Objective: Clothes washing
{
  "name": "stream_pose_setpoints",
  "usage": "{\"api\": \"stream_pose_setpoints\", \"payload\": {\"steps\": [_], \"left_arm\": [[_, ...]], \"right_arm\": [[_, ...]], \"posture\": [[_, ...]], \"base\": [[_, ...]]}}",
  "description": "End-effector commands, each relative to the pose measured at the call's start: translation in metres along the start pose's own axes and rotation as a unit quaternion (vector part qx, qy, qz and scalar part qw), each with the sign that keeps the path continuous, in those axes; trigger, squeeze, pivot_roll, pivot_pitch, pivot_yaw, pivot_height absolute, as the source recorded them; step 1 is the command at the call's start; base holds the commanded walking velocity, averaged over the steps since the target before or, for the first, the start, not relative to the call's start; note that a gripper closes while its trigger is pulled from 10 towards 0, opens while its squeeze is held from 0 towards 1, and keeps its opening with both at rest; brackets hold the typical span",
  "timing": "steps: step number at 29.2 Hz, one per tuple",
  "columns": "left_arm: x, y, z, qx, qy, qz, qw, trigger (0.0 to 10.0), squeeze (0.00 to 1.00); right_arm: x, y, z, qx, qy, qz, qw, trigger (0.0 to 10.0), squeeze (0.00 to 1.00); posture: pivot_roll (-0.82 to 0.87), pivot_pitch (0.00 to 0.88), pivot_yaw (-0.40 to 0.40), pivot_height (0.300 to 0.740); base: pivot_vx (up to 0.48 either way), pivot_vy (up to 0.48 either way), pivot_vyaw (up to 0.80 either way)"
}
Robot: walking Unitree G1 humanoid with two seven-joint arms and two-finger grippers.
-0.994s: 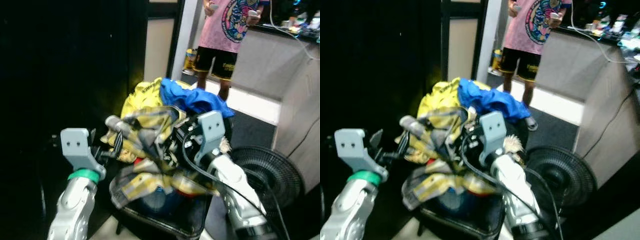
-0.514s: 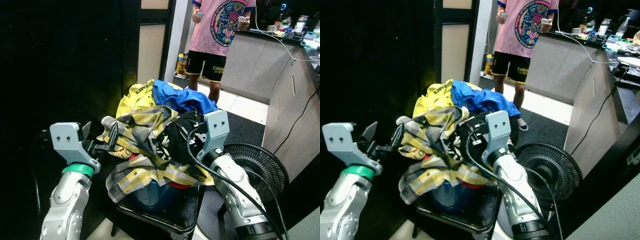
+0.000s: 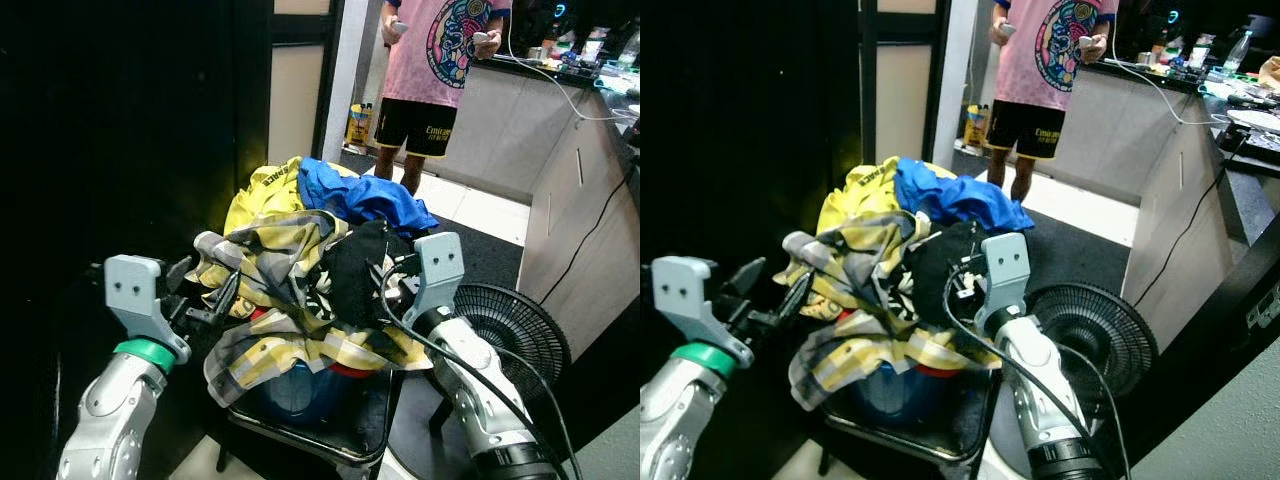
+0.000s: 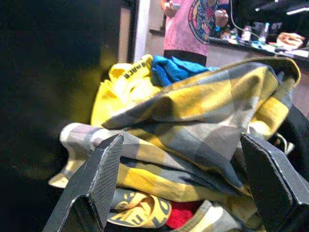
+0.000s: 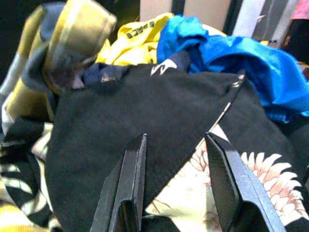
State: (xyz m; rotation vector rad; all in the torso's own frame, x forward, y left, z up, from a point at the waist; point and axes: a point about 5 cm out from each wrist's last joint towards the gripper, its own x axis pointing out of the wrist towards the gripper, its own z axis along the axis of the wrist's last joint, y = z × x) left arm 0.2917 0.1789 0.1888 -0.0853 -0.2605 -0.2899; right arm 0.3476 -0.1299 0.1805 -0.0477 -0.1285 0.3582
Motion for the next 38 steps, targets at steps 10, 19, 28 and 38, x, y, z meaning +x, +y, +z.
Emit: {"api": "stream_pose_setpoints", "payload": {"steps": [10, 19, 28, 38], "left_arm": [[0.021, -0.014, 0.001, -0.03, -0.007, -0.025, 0.999, 10.0, 0.78], [0.025, 0.003, 0.009, -0.026, -0.026, 0.026, 0.999, 10.0, 0.0], [0.027, -0.003, 0.014, -0.07, -0.055, 0.031, 0.996, 0.0, 0.0], [0.031, -0.004, 0.018, -0.081, -0.064, 0.021, 0.994, 0.0, 0.0]], "right_arm": [[0.009, -0.007, 0.01, 0.014, -0.008, -0.01, 1.0, 10.0, 0.0], [0.02, 0.006, 0.015, 0.023, -0.015, 0.005, 1.0, 10.0, 0.0], [0.022, 0.011, 0.022, 0.034, -0.041, 0.01, 0.999, 10.0, 0.0], [0.022, 0.01, 0.02, 0.032, -0.038, 0.009, 0.999, 10.0, 0.0]], "posture": [[-0.01, 0.042, -0.053, 0.74], [0.0, 0.0, -0.072, 0.74], [0.0, 0.0, -0.032, 0.74], [-0.01, 0.0, -0.034, 0.74]], "base": [[0.0, 0.0, 0.0], [0.0, 0.0, 0.0], [0.0, 0.0, 0.0], [0.0, 0.0, 0.0]]}}
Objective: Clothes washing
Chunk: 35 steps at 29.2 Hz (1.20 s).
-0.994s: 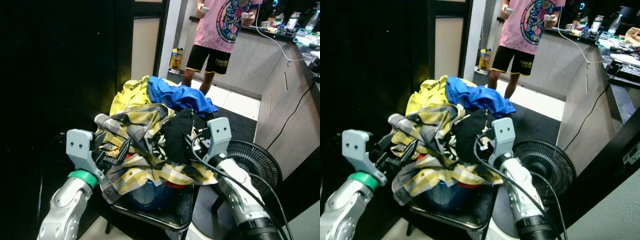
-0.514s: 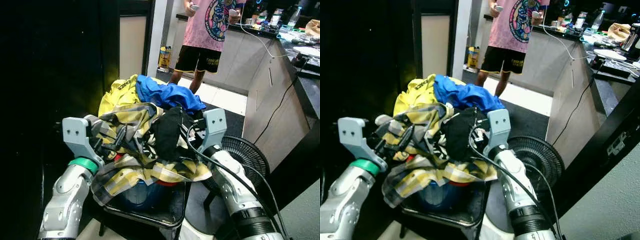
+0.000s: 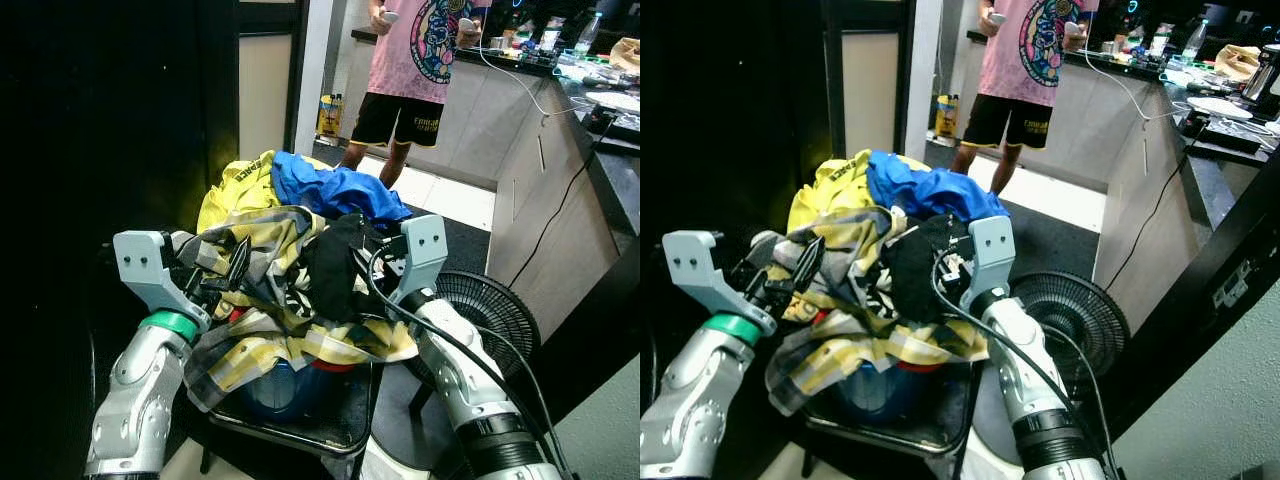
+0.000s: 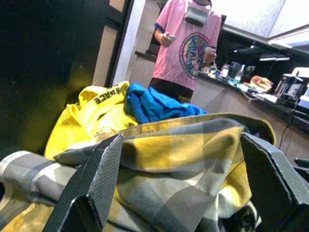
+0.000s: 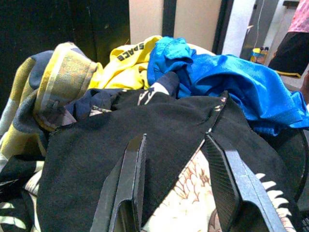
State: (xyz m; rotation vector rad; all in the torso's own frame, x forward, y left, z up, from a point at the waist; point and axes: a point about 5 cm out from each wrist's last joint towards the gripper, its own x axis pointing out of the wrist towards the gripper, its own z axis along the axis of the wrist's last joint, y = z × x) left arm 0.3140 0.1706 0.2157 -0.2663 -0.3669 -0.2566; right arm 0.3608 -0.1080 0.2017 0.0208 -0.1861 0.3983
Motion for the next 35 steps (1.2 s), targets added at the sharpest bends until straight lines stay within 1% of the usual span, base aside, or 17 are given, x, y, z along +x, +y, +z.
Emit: {"api": "stream_pose_setpoints", "payload": {"steps": [1, 6, 7, 10, 12, 13, 14, 15, 20, 21, 22, 23, 24, 26, 32, 34, 35], "left_arm": [[0.001, 0.0, -0.003, 0.004, 0.007, -0.007, 1.0, 0.0, 0.0], [0.001, -0.002, -0.007, 0.026, 0.026, -0.023, 0.999, 0.0, 0.0], [0.001, -0.003, -0.009, 0.034, 0.029, -0.026, 0.999, 10.0, 0.0], [0.002, -0.004, -0.009, 0.037, 0.029, -0.025, 0.999, 10.0, 0.0], [0.003, -0.003, -0.009, 0.039, 0.024, -0.022, 0.999, 10.0, 0.0], [0.003, -0.003, -0.009, 0.039, 0.024, -0.022, 0.999, 10.0, 0.0], [0.003, -0.003, -0.009, 0.039, 0.023, -0.021, 0.999, 10.0, 0.0], [0.003, -0.003, -0.009, 0.04, 0.022, -0.019, 0.999, 10.0, 0.0], [0.003, -0.001, -0.007, 0.043, 0.018, -0.015, 0.999, 10.0, 0.0], [0.003, -0.001, -0.006, 0.045, 0.016, -0.013, 0.999, 10.0, 0.0], [0.003, -0.001, -0.006, 0.045, 0.016, -0.013, 0.999, 10.0, 0.0], [0.002, 0.0, -0.006, 0.047, 0.016, -0.011, 0.999, 10.0, 0.0], [0.002, 0.0, -0.006, 0.047, 0.016, -0.011, 0.999, 10.0, 0.0], [0.002, 0.0, -0.006, 0.049, 0.014, -0.008, 0.999, 10.0, 0.0], [0.002, 0.0, -0.006, 0.05, 0.014, -0.008, 0.999, 10.0, 0.0], [0.001, -0.002, -0.007, 0.048, 0.018, -0.016, 0.999, 10.0, 0.0], [0.0, -0.004, -0.008, 0.045, 0.022, -0.023, 0.998, 10.0, 0.0]], "right_arm": [[-0.001, -0.006, 0.001, 0.0, -0.003, -0.01, 1.0, 10.0, 0.0], [-0.001, -0.007, 0.0, -0.002, -0.002, -0.007, 1.0, 10.0, 0.0], [-0.001, -0.006, 0.001, -0.002, -0.005, -0.002, 1.0, 10.0, 0.0], [-0.001, 0.002, 0.006, 0.015, -0.02, 0.031, 0.999, 10.0, 0.0], [0.0, 0.022, 0.014, 0.046, -0.044, 0.099, 0.993, 10.0, 0.0], [0.0, 0.022, 0.014, 0.046, -0.044, 0.099, 0.993, 10.0, 0.0], [0.0, 0.028, 0.016, 0.053, -0.048, 0.117, 0.991, 10.0, 0.0], [0.001, 0.032, 0.015, 0.057, -0.047, 0.125, 0.989, 10.0, 1.0], [0.003, 0.042, 0.017, 0.067, -0.056, 0.153, 0.984, 10.0, 1.0], [0.004, 0.051, 0.022, 0.077, -0.073, 0.182, 0.977, 10.0, 1.0], [0.004, 0.051, 0.022, 0.077, -0.073, 0.182, 0.977, 10.0, 1.0], [0.005, 0.059, 0.029, 0.084, -0.094, 0.207, 0.97, 10.0, 1.0], [0.005, 0.059, 0.029, 0.084, -0.094, 0.207, 0.97, 10.0, 1.0], [0.007, 0.067, 0.036, 0.088, -0.113, 0.231, 0.962, 10.0, 1.0], [0.014, 0.066, 0.032, 0.093, -0.106, 0.231, 0.963, 10.0, 1.0], [0.027, 0.067, 0.024, 0.1, -0.078, 0.222, 0.967, 10.0, 1.0], [0.035, 0.066, 0.017, 0.087, -0.05, 0.2, 0.975, 10.0, 1.0]], "posture": [[-0.01, 0.0, -0.033, 0.74], [-0.02, 0.0, -0.032, 0.74], [-0.02, 0.0, -0.034, 0.74], [-0.02, 0.0, -0.034, 0.74], [-0.02, 0.001, -0.035, 0.74], [-0.02, 0.001, -0.035, 0.74], [-0.02, 0.001, -0.035, 0.74], [-0.03, 0.002, -0.037, 0.74], [-0.02, 0.003, -0.038, 0.74], [-0.02, 0.003, -0.038, 0.74], [-0.02, 0.003, -0.038, 0.74], [-0.02, 0.003, -0.042, 0.74], [-0.02, 0.003, -0.042, 0.74], [-0.02, 0.002, -0.048, 0.74], [-0.02, 0.006, -0.044, 0.74], [-0.02, 0.029, -0.032, 0.74], [-0.02, 0.039, -0.03, 0.74]], "base": [[0.0, 0.0, 0.0], [0.0, 0.0, 0.0], [0.0, 0.0, 0.0], [0.0, 0.0, 0.0], [0.0, 0.0, 0.0], [0.0, 0.0, 0.0], [0.0, 0.0, 0.0], [0.0, 0.0, 0.0], [0.0, 0.0, 0.0], [0.0, 0.0, 0.0], [0.0, 0.0, 0.0], [0.0, 0.0, 0.0], [0.0, 0.0, 0.0], [0.0, 0.0, 0.0], [0.0, 0.0, 0.0], [0.0, 0.0, 0.0], [0.0, 0.0, 0.0]]}}
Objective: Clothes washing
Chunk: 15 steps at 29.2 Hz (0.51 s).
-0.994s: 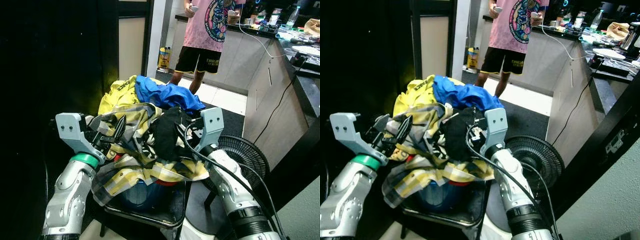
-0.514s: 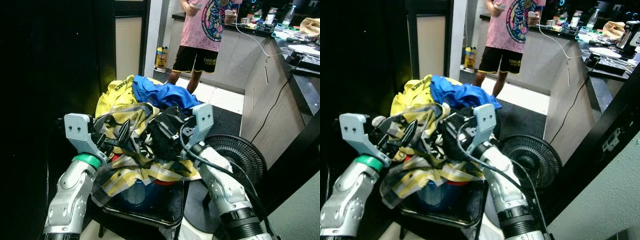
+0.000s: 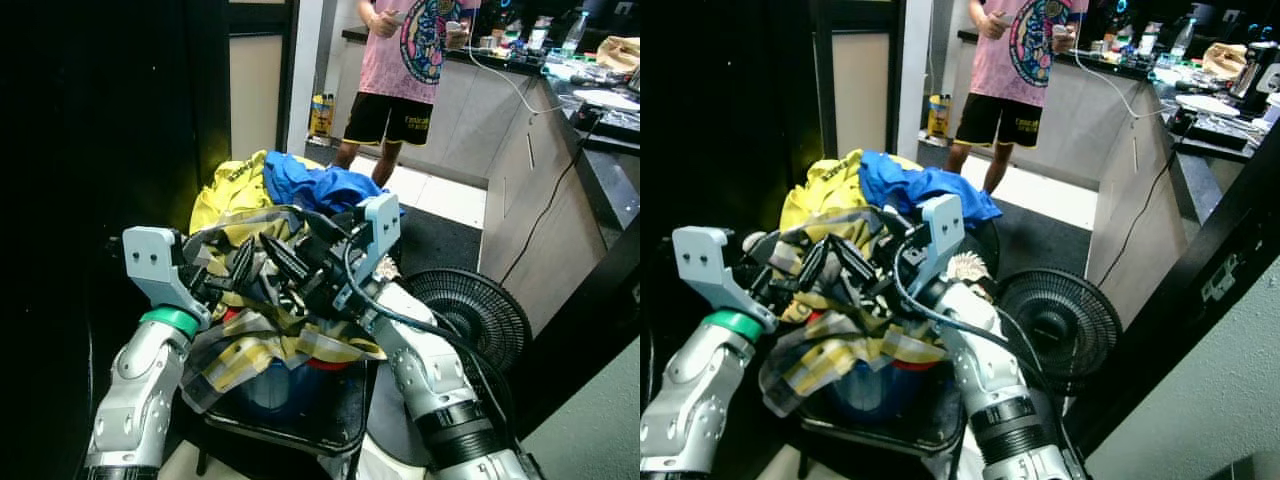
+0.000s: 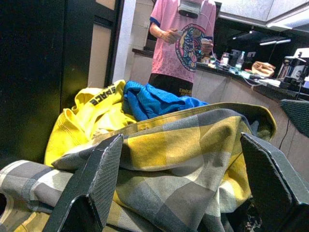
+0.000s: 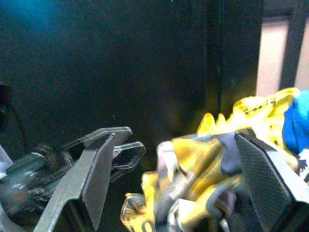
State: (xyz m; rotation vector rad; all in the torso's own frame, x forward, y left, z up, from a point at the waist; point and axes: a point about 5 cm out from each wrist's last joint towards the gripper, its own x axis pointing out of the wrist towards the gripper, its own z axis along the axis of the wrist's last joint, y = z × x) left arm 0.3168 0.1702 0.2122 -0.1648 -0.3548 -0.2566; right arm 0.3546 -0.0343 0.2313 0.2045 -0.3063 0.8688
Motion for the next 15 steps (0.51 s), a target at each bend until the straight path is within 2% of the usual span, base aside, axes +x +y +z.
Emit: {"api": "stream_pose_setpoints", "payload": {"steps": [1, 3, 4, 8, 15], "left_arm": [[-0.002, -0.006, -0.003, -0.004, 0.011, -0.02, 1.0, 10.0, 0.0], [-0.002, -0.006, -0.003, -0.004, 0.011, -0.02, 1.0, 10.0, 0.0], [-0.005, -0.005, -0.003, -0.004, 0.012, -0.022, 1.0, 10.0, 0.0], [-0.008, -0.001, -0.003, 0.0, 0.014, -0.014, 1.0, 10.0, 0.0], [-0.009, 0.002, -0.001, 0.001, 0.012, -0.007, 1.0, 10.0, 0.0]], "right_arm": [[0.006, -0.011, -0.013, -0.015, 0.047, -0.044, 0.998, 10.0, 1.0], [0.006, -0.011, -0.013, -0.015, 0.047, -0.044, 0.998, 10.0, 1.0], [0.008, -0.017, -0.017, -0.02, 0.061, -0.073, 0.995, 10.0, 0.0], [0.01, -0.025, -0.013, -0.027, 0.057, -0.104, 0.993, 10.0, 0.0], [0.011, -0.032, -0.006, -0.024, 0.039, -0.113, 0.993, 10.0, 0.0]], "posture": [[-0.02, 0.042, -0.03, 0.74], [-0.02, 0.042, -0.03, 0.74], [-0.02, 0.046, -0.031, 0.74], [-0.01, 0.06, -0.04, 0.74], [-0.01, 0.064, -0.044, 0.74]], "base": [[0.0, 0.0, 0.0], [0.0, 0.0, 0.0], [0.0, 0.0, 0.0], [0.0, 0.0, 0.0], [0.0, 0.0, 0.0]]}}
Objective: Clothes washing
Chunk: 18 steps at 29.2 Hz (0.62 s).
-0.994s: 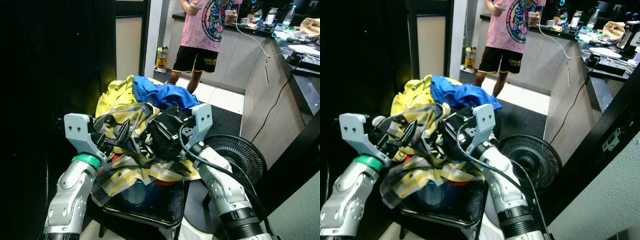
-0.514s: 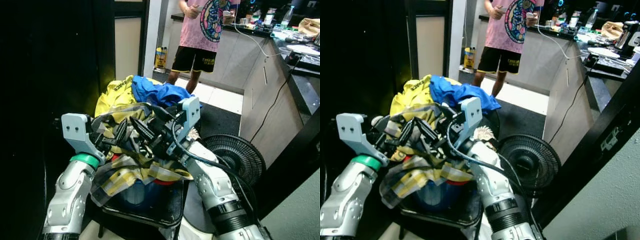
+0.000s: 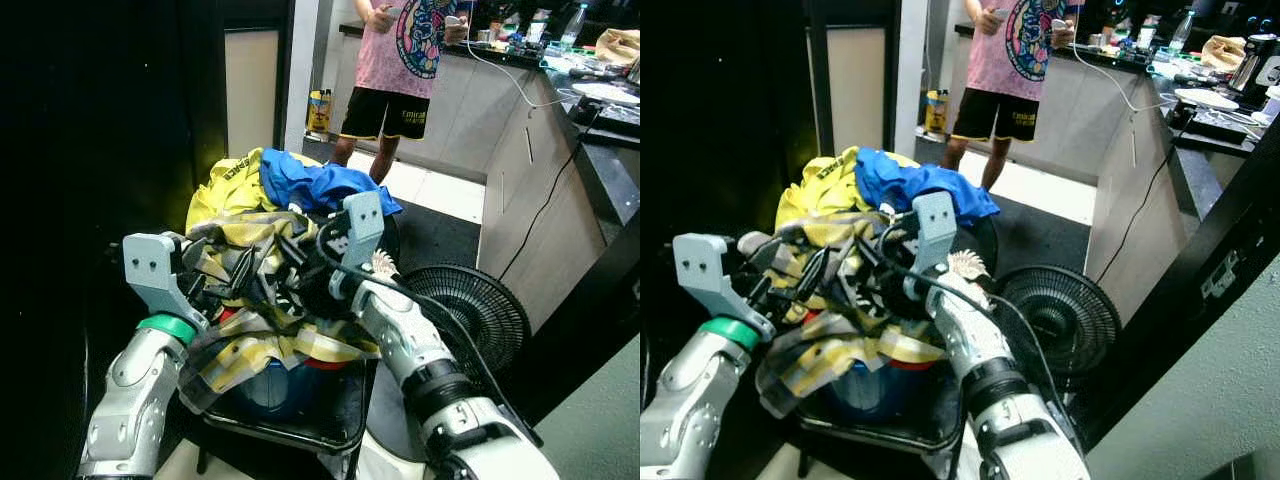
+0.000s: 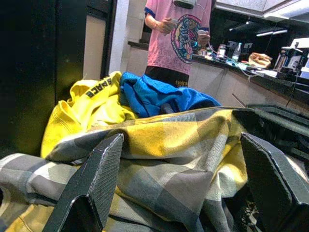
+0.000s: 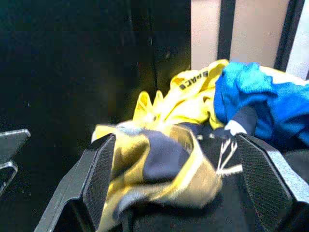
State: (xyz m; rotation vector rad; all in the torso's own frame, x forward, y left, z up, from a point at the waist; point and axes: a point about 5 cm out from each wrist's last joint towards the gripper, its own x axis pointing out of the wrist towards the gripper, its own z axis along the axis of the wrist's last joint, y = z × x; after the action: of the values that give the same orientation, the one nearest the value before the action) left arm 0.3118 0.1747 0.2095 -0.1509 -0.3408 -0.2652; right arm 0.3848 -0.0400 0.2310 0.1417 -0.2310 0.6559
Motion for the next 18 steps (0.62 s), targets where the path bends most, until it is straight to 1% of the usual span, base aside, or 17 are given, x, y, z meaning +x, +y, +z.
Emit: {"api": "stream_pose_setpoints", "payload": {"steps": [1, 3, 5, 6, 7, 8, 10, 12, 14, 17, 18], "left_arm": [[-0.002, -0.001, -0.001, -0.004, 0.004, -0.002, 1.0, 10.0, 0.0], [-0.002, -0.001, -0.002, -0.003, 0.004, -0.003, 1.0, 10.0, 0.0], [-0.004, -0.001, -0.001, -0.001, 0.006, -0.008, 1.0, 10.0, 0.0], [-0.004, -0.001, -0.001, -0.001, 0.006, -0.008, 1.0, 10.0, 0.0], [-0.004, 0.0, 0.0, 0.0, 0.006, -0.01, 1.0, 10.0, 0.0], [-0.004, 0.0, 0.0, 0.001, 0.007, -0.011, 1.0, 10.0, 0.0], [-0.004, 0.0, 0.0, 0.002, 0.008, -0.011, 1.0, 10.0, 0.0], [-0.003, -0.001, -0.001, 0.003, 0.01, -0.014, 1.0, 10.0, 0.0], [-0.002, -0.002, -0.001, 0.003, 0.011, -0.016, 1.0, 10.0, 0.0], [0.0, -0.004, -0.002, 0.002, 0.012, -0.021, 1.0, 10.0, 0.0], [0.0, -0.005, -0.003, 0.002, 0.013, -0.025, 1.0, 10.0, 0.0]], "right_arm": [[-0.001, -0.005, -0.002, 0.007, 0.0, -0.007, 1.0, 10.0, 0.0], [-0.001, -0.006, -0.001, 0.013, -0.005, 0.001, 1.0, 10.0, 0.0], [-0.001, 0.003, 0.001, 0.024, -0.011, 0.06, 0.998, 10.0, 0.0], [-0.001, 0.003, 0.001, 0.024, -0.011, 0.06, 0.998, 10.0, 0.0], [-0.001, 0.007, 0.0, 0.022, -0.011, 0.08, 0.996, 10.0, 0.0], [-0.001, 0.008, -0.001, 0.019, -0.01, 0.086, 0.996, 10.0, 0.0], [-0.001, 0.008, -0.003, 0.016, -0.008, 0.086, 0.996, 10.0, 0.0], [0.0, 0.004, -0.005, 0.015, -0.004, 0.068, 0.998, 10.0, 0.0], [0.0, 0.004, -0.005, 0.017, -0.003, 0.064, 0.998, 10.0, 0.0], [0.001, 0.006, -0.006, 0.018, -0.003, 0.068, 0.997, 10.0, 0.0], [0.002, 0.01, -0.008, 0.021, 0.002, 0.08, 0.997, 10.0, 0.0]], "posture": [[-0.01, 0.064, -0.044, 0.74], [-0.01, 0.064, -0.044, 0.74], [-0.01, 0.065, -0.04, 0.74], [-0.01, 0.065, -0.04, 0.74], [-0.01, 0.065, -0.04, 0.74], [-0.02, 0.065, -0.036, 0.74], [-0.02, 0.065, -0.036, 0.74], [-0.02, 0.065, -0.033, 0.74], [-0.02, 0.064, -0.026, 0.74], [-0.02, 0.063, -0.024, 0.74], [-0.02, 0.062, -0.023, 0.74]], "base": [[0.0, 0.0, 0.0], [0.0, 0.0, 0.0], [0.0, 0.0, 0.0], [0.0, 0.0, 0.0], [0.0, 0.0, 0.0], [0.0, 0.0, 0.0], [0.0, 0.0, 0.0], [0.0, 0.0, 0.0], [0.0, 0.0, 0.0], [0.0, 0.0, 0.0], [0.0, 0.0, 0.0]]}}
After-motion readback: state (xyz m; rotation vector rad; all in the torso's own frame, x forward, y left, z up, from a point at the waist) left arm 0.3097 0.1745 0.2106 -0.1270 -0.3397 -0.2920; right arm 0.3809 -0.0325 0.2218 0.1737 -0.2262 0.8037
